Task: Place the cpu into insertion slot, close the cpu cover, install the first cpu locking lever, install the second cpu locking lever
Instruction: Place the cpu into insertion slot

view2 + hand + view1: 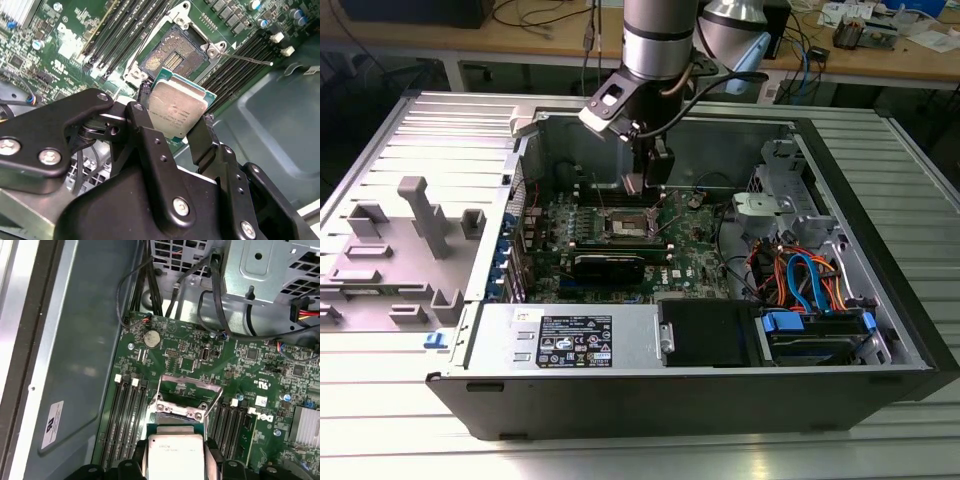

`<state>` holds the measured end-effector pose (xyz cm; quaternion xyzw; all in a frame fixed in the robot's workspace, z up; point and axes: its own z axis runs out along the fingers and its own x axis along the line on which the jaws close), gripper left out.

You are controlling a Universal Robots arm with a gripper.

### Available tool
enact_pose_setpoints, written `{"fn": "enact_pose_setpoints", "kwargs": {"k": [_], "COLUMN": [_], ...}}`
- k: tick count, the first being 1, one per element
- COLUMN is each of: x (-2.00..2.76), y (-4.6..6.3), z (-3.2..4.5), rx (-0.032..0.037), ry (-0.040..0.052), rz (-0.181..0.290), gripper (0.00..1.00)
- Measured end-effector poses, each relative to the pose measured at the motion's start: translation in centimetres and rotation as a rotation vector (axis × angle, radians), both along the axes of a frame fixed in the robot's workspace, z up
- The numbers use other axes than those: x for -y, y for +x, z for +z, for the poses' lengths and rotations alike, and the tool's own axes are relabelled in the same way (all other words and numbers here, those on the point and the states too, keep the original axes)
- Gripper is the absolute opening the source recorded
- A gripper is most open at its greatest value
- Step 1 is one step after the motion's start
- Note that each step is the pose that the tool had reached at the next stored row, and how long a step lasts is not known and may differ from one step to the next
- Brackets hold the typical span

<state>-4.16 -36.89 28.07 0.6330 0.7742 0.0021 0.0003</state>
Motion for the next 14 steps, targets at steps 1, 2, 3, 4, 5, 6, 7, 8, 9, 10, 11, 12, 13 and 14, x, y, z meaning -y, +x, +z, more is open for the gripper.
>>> {"fn": "enact_pose_setpoints", "kwargs": {"k": [1,2,3,4,5,6,7,8,9,10,11,12,13,14], "x": [0.0,0.0,0.0,0.0,0.0,0.0,0.0,0.0,0.0,0.0,0.0,0.0,0.0,0.0], "y": [0.0,0.0,0.0,0.0,0.0,-0.01,-0.01,-0.01,-0.01,-0.01,-0.01,-0.01,-0.01,-0.01], "z": [-0.02,-0.04,-0.05,-0.05,-0.08,-0.1,-0.1,-0.1,-0.1,-0.1,-0.1,-0.11,-0.11,-0.11], "rx": [-0.0001,-0.0001,-0.0001,-0.0001,0.0,0.0,0.0,0.0,0.0,0.0,0.0,0.0,0.0,0.0], "ry": [-0.0002,-0.0003,-0.0002,-0.0001,-0.0001,-0.0001,-0.0001,0.0,0.0,0.0,-0.0001,0.0,0.0,0.0], "rz": [-0.004,-0.006,-0.006,-0.006,-0.006,-0.006,-0.006,-0.006,-0.006,-0.006,-0.006,-0.006,-0.006,-0.006], "gripper": [0.55,0.55,0.55,0.55,0.55,0.55,0.55,0.55,0.55,0.55,0.55,0.55,0.55,0.55]}}
